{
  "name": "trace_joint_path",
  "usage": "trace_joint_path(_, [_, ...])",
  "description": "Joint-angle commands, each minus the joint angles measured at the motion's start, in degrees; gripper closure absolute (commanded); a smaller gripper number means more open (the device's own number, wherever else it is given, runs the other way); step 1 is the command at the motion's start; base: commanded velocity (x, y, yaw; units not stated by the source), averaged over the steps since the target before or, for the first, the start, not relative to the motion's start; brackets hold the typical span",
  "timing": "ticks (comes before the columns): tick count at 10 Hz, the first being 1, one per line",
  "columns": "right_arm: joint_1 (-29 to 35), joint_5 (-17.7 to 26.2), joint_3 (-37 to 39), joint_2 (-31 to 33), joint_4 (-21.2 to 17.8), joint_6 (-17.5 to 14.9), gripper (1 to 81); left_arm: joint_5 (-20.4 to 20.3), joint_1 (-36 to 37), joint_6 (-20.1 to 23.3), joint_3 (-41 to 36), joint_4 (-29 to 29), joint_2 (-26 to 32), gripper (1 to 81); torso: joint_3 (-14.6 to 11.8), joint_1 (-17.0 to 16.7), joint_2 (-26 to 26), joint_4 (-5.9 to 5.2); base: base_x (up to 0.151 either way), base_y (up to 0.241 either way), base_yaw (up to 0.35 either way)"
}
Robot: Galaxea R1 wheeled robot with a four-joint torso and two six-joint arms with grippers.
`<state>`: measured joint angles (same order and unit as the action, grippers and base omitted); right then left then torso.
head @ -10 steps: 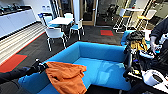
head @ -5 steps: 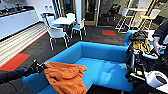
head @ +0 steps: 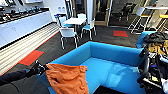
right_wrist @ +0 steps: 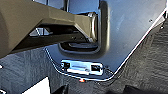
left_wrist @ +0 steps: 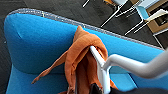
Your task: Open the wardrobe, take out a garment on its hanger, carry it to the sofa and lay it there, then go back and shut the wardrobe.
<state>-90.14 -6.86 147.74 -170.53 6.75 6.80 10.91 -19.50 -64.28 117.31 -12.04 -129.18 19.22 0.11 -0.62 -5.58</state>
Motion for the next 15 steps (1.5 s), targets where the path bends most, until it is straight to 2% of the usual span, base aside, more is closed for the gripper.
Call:
trace_joint_path(1, [-0.44,4.14,-0.27,-0.01,0.54,-0.12,1.0,-0.8,8.38,0.12,-0.59,-0.88,1.64,81.1,0.0,0.0,0.0,0.0,0.0,0.0,0.0])
trace_joint_path(2, [-0.44,4.31,-0.27,-0.09,0.63,-0.12,1.0,-0.8,8.29,0.56,-1.54,-0.88,1.64,1.0,0.0,0.0,0.0,0.0,0.0,0.0,0.0])
trace_joint_path(4, [-0.27,4.4,-0.27,-0.18,0.63,-0.12,1.0,-0.72,8.21,0.74,-3.4,-2.37,1.55,1.0,0.0,-0.02,0.0,0.0,0.0,0.0,0.0])
trace_joint_path(6, [-0.27,4.31,-0.27,-0.27,0.63,-0.12,1.0,-0.8,4.79,0.74,-9.55,-7.47,1.38,1.0,0.0,-0.02,0.0,0.0,0.0,0.0,0.0])
trace_joint_path(7, [-0.27,4.31,-0.27,-0.19,0.63,-0.12,1.0,-0.89,2.5,0.82,-12.89,-8.17,1.55,1.0,0.0,-0.02,0.0,0.0,0.0,0.0,0.0])
trace_joint_path(8, [-0.27,4.31,-0.18,-0.18,0.54,-0.12,1.0,-1.24,-0.83,2.84,-18.25,-9.84,2.17,1.0,0.0,0.0,0.0,0.0,0.0,0.0,0.0])
trace_joint_path(9, [-0.27,4.31,0.0,-0.27,0.54,-0.12,1.0,-2.65,-3.64,3.99,-21.51,-11.86,2.52,1.0,0.0,0.0,0.0,0.0,0.0,0.0,0.0])
trace_joint_path(10, [-0.1,4.4,0.0,-0.36,0.55,-0.12,1.0,-5.7,-6.63,4.16,-21.86,-12.91,3.13,1.0,0.0,0.0,0.0,0.0,0.0,0.0,0.0])
trace_joint_path(11, [-0.18,4.4,0.0,-0.36,0.55,-0.12,1.0,-6.43,-8.4,4.16,-21.77,-13.71,3.66,1.0,0.0,0.0,0.0,0.0,0.0,0.0,0.0])
trace_joint_path(13, [-0.01,4.31,0.08,-0.36,0.45,-0.12,1.0,-6.16,-15.05,4.43,-23.44,-18.98,3.93,1.0,0.0,0.0,0.0,0.0,0.0,0.0,0.0])
trace_joint_path(15, [0.17,4.4,0.08,-0.62,0.45,-0.04,1.0,-6.43,-24.2,4.43,-26.5,-29.91,2.88,1.0,-0.02,-0.02,0.0,0.0,0.0,0.0,0.0])
